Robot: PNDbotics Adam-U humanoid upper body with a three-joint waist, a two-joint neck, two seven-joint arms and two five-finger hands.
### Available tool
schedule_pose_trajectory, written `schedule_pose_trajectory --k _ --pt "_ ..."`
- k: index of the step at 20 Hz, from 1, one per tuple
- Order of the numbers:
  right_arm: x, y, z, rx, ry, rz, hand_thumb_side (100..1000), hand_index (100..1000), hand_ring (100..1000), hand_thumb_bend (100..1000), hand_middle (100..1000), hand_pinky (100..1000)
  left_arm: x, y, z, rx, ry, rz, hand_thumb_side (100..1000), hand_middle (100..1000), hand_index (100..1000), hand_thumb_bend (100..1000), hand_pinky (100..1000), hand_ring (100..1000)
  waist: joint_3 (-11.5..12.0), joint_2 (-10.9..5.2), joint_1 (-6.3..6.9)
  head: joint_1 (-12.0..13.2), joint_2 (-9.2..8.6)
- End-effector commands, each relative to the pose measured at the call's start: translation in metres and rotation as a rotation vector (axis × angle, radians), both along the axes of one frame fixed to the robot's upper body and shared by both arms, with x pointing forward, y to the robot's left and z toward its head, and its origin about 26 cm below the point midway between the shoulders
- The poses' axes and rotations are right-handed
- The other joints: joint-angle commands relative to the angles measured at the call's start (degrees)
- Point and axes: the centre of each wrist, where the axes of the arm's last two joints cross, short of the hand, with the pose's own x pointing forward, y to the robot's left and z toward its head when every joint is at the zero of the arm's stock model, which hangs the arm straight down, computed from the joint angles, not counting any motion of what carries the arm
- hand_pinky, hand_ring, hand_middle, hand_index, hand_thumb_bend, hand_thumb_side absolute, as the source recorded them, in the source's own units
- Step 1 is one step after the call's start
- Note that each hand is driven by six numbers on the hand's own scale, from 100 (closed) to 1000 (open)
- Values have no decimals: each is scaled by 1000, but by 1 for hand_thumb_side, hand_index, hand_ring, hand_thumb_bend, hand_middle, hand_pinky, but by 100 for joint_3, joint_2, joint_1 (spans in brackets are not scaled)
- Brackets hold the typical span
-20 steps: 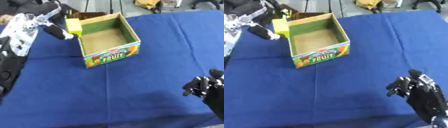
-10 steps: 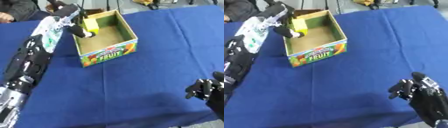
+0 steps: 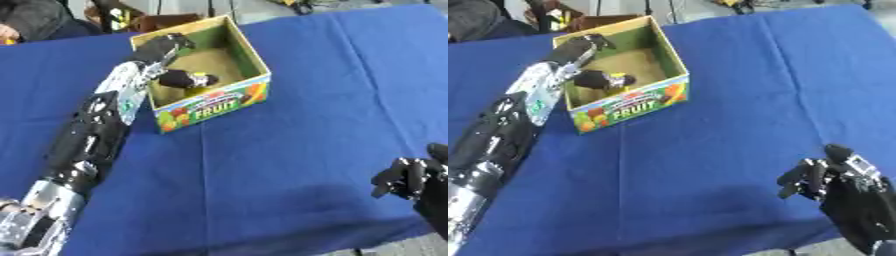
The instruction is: Pick up objects on the table and place them in the box.
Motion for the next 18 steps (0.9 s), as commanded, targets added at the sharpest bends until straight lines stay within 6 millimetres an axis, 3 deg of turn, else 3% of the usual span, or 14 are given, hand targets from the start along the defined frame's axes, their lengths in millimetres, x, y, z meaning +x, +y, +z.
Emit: schedule_pose_trajectory --k 1,6,9,13,18 --pt "-1 -1 6 -8 -23 3 850 385 620 100 470 560 -1 -2 17 -16 -105 -29 931 845 874 833 832 872 16 -112 -41 -5 -44" --pt "-3 -3 4 2 -15 -16 850 385 620 100 470 560 -11 1 41 -118 -275 -90 843 782 817 816 776 812 147 -170 -81 -127 -11" --pt "-4 -5 3 6 -13 -31 849 385 620 100 470 560 -21 12 49 -181 -372 -135 824 734 771 730 727 767 268 -200 -100 -221 15" --pt "-4 -7 2 11 -11 -50 850 385 620 100 470 560 -38 27 39 -269 -450 -175 854 666 720 575 665 701 479 -207 -114 -358 28" --pt "-4 -10 4 12 -20 -73 850 385 620 100 470 560 -64 31 18 -401 -496 -138 903 641 702 530 636 672 738 -164 -127 -490 -10"
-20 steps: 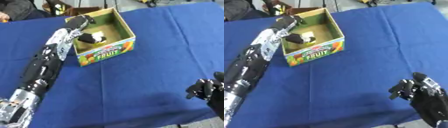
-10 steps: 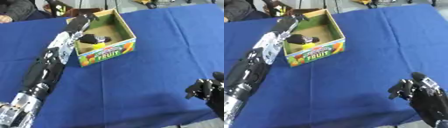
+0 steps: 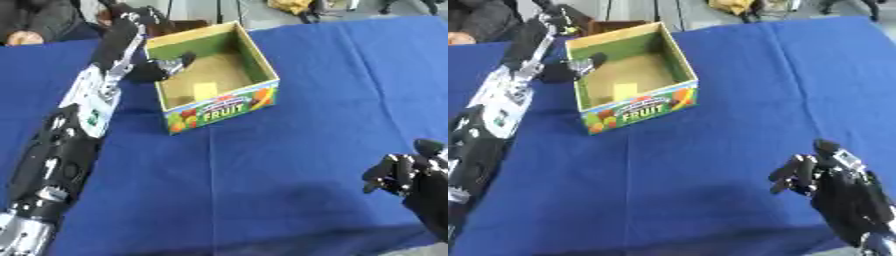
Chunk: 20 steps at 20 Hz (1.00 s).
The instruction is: Pick up objects on the table and place them in the box.
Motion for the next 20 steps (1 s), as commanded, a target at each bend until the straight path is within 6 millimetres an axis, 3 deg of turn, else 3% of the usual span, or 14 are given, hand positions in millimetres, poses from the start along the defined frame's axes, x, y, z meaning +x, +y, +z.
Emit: schedule_pose_trajectory --k 1,6,13,20 --pt "-1 -3 7 -2 -27 -17 850 385 619 100 470 560 -13 3 11 -86 -68 15 912 635 698 520 628 664 63 -49 -10 -82 -20" --pt "0 -5 9 0 -31 -29 849 386 619 100 470 560 -40 10 -13 -240 8 83 938 617 688 482 604 633 244 -36 -9 -145 -39" --pt "0 -5 9 5 -32 -28 847 386 620 100 470 561 -79 22 -44 -409 153 176 963 594 684 471 590 610 327 -47 -29 -133 -33" --pt "0 -3 7 7 -23 -19 845 386 619 100 470 560 -122 19 -58 -542 225 175 970 576 679 472 579 592 328 -66 -49 -87 13"
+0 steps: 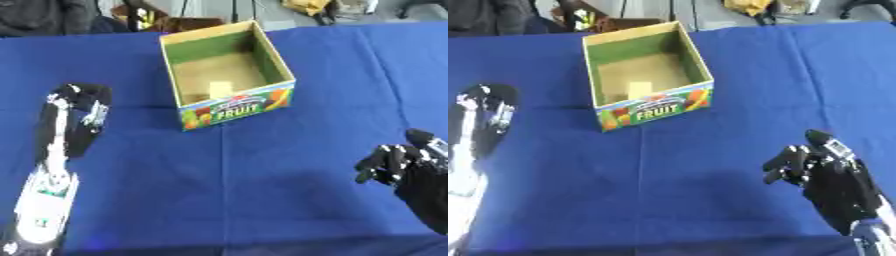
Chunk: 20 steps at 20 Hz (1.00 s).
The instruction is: Pick up objects on the table and place them in the box.
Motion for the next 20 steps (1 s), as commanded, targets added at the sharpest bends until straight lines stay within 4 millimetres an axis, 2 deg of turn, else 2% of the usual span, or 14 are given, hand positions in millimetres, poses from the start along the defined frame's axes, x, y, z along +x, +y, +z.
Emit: schedule_pose_trajectory --k 1,7,14,17,20 --pt "0 1 6 0 -21 10 844 386 620 100 470 560 -12 -4 11 -52 -35 -21 971 574 679 474 578 590 -4 -74 -14 22 20" --pt "0 1 6 0 -23 6 834 386 619 100 469 560 -18 -5 11 -128 -19 -74 974 569 678 476 575 584 -8 -59 3 20 25" --pt "0 0 7 0 -25 5 839 386 619 100 470 560 -18 2 9 -219 -8 -125 975 563 676 475 572 578 0 -54 14 9 26" --pt "0 0 7 -2 -25 3 837 386 619 100 470 560 -19 22 14 -448 -18 -226 975 560 676 474 571 576 15 -55 21 -4 20" --pt "0 -1 7 -2 -25 1 836 386 619 100 470 560 -20 36 16 -558 -23 -285 975 558 675 473 570 573 20 -64 29 -15 21"
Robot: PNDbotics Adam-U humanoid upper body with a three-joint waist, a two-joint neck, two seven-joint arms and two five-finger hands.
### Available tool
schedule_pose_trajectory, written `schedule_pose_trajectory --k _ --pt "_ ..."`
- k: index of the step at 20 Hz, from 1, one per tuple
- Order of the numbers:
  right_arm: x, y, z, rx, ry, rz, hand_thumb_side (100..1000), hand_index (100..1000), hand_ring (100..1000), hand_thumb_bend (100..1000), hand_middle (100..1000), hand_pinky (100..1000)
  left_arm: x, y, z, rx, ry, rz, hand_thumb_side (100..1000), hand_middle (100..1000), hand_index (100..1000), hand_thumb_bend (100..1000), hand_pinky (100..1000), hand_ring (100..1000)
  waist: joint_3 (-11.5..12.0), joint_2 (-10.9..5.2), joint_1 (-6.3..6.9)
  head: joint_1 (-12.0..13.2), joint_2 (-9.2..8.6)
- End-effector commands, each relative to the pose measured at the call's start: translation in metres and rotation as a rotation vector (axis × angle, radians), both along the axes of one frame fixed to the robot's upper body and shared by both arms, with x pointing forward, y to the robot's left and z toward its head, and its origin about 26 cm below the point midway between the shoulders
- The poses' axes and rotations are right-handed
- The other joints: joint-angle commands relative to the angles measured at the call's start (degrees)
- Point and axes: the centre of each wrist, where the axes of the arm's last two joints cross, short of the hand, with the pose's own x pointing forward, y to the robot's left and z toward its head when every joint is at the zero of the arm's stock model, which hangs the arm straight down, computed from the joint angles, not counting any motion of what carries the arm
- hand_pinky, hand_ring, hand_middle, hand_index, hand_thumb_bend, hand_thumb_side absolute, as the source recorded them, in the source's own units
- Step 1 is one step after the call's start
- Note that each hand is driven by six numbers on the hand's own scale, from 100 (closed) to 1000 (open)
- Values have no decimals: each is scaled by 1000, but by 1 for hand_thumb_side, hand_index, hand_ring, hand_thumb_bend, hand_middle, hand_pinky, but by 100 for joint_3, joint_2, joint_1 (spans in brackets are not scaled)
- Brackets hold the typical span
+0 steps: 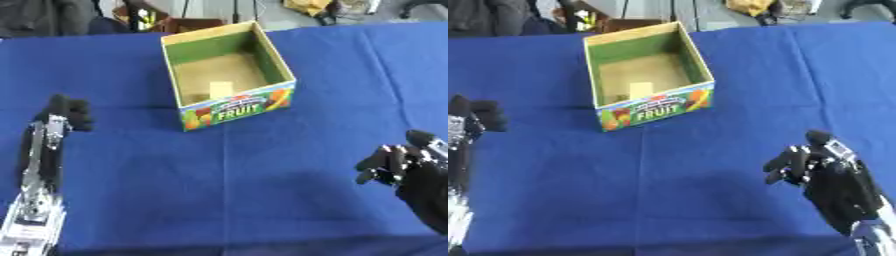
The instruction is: Pick up objects on the table and place them in the box.
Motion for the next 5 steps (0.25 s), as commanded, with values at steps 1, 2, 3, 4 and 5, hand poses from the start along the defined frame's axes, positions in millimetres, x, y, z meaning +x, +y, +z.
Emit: schedule_pose_trajectory --k 1,2,3,4,5 --pt "0 -1 7 -3 -25 1 835 386 619 100 470 560 0 18 10 -75 -29 -46 974 557 674 472 570 572 9 -63 9 -15 22" --pt "0 -1 7 -3 -25 2 835 387 619 100 470 559 0 20 10 -83 -30 -51 973 557 674 472 570 572 9 -65 11 -18 26" --pt "0 -1 7 -2 -24 1 835 386 619 100 470 559 0 21 9 -88 -31 -55 973 556 674 472 570 571 6 -67 12 -22 29" --pt "0 -1 7 -2 -23 1 835 386 619 100 470 559 0 22 9 -91 -31 -57 973 556 674 471 569 570 6 -66 13 -25 25" --pt "0 -1 7 -3 -24 2 834 386 619 100 470 560 0 22 9 -92 -32 -58 973 555 673 470 569 569 7 -64 12 -26 26"
